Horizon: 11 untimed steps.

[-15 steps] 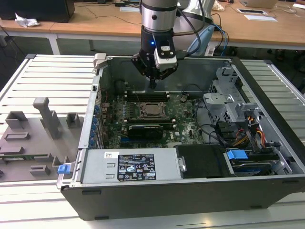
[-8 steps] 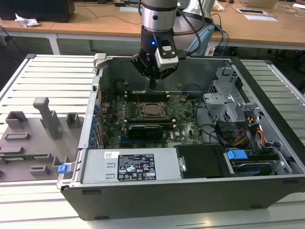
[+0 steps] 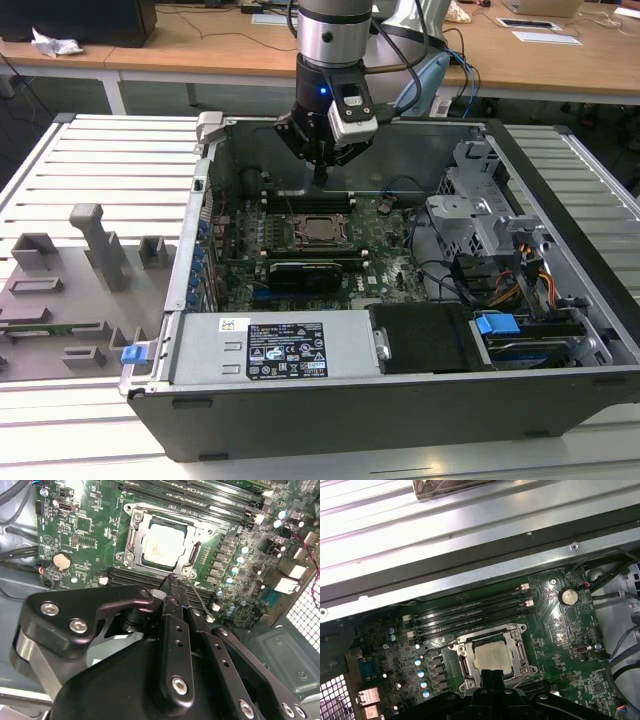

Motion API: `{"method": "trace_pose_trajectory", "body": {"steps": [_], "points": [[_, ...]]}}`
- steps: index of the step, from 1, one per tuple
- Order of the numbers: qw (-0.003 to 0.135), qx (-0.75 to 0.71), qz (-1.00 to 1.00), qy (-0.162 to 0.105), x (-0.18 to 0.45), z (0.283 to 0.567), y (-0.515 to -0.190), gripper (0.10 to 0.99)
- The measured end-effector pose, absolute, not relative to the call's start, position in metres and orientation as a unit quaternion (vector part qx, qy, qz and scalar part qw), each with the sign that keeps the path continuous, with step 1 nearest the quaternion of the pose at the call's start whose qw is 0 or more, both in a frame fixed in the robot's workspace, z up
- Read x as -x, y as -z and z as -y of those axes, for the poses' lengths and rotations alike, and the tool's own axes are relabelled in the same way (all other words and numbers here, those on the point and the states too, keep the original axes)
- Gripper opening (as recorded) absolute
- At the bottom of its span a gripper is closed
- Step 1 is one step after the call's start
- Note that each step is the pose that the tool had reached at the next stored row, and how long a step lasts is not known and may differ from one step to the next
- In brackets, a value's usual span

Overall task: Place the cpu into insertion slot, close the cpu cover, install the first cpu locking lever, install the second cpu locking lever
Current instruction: 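Install the first cpu locking lever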

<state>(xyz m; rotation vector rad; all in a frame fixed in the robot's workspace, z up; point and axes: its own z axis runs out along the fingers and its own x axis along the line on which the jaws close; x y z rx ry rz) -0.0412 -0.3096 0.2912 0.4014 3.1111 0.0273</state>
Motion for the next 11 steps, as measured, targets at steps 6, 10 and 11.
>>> {"method": "trace_pose_trajectory", "body": {"steps": [6,10,11], "points": [[0.002,-0.114,-0.993,-0.009,0.0412,0.3096,-0.2912,0.106],[0.002,-0.104,-0.995,-0.009,0.0412,0.3096,-0.2912,0.106],[0.002,-0.099,-0.995,-0.009,0.0412,0.3096,-0.2912,0.106]]}}
